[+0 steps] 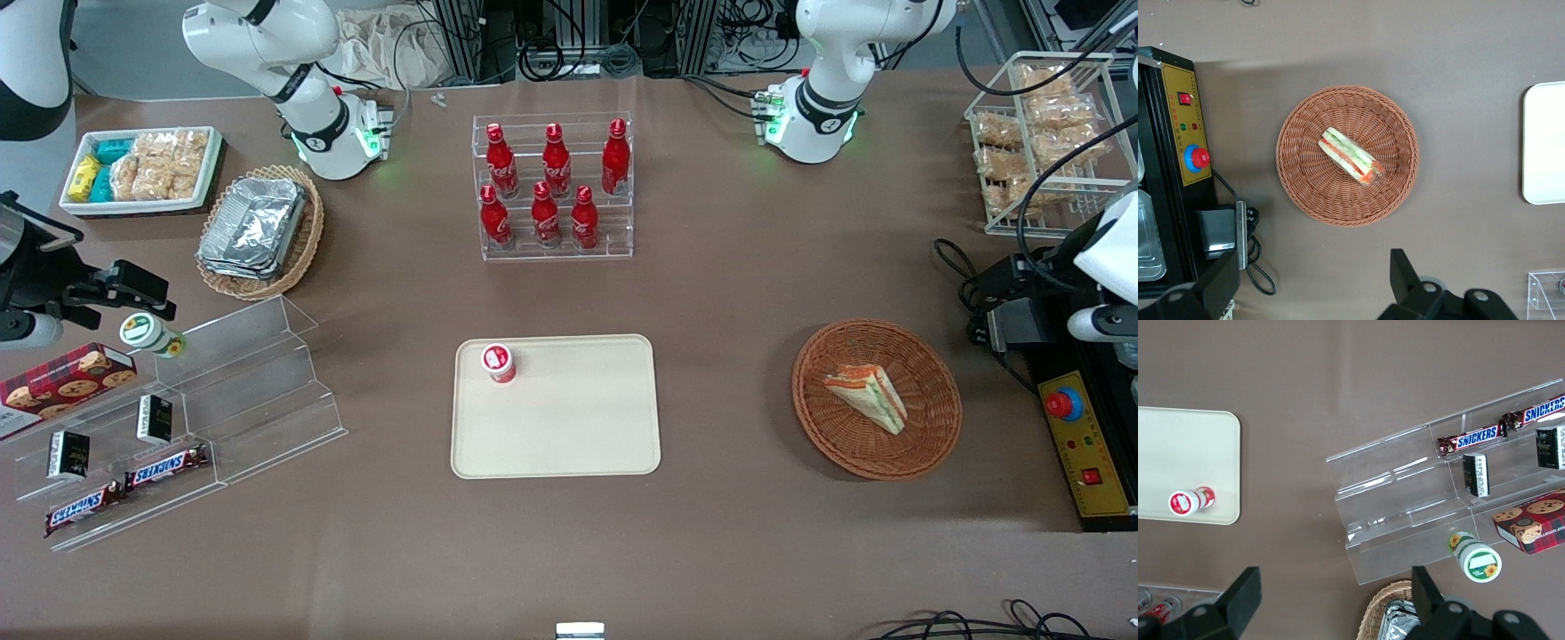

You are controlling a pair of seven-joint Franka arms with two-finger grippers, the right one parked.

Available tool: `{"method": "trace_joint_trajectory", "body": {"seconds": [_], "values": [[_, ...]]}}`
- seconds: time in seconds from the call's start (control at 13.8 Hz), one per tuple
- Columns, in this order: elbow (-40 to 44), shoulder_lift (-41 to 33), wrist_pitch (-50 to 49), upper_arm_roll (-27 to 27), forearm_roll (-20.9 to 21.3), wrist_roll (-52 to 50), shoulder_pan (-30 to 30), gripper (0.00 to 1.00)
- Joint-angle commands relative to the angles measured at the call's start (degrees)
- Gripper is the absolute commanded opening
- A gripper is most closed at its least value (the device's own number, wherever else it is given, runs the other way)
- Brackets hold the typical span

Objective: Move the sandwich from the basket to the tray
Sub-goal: 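Move the left gripper toward the wicker basket holding the sandwich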

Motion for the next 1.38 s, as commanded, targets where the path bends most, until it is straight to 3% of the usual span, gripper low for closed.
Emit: {"method": "trace_joint_trajectory", "body": {"seconds": [0.0, 0.51, 0.87, 1.31], "values": [[-0.13, -0.93, -1.06, 0.86, -0.73, 0.39, -0.56, 1.0], [-1.36, -0.32, -0.62, 0.78, 0.06, 0.92, -0.73, 1.0], [-12.68, -1.55, 8.77, -0.27, -0.03, 0.04, -1.35, 1.0], [-19.64, -1.02, 14.31, -1.51, -0.65, -2.6, -1.35, 1.0]]}}
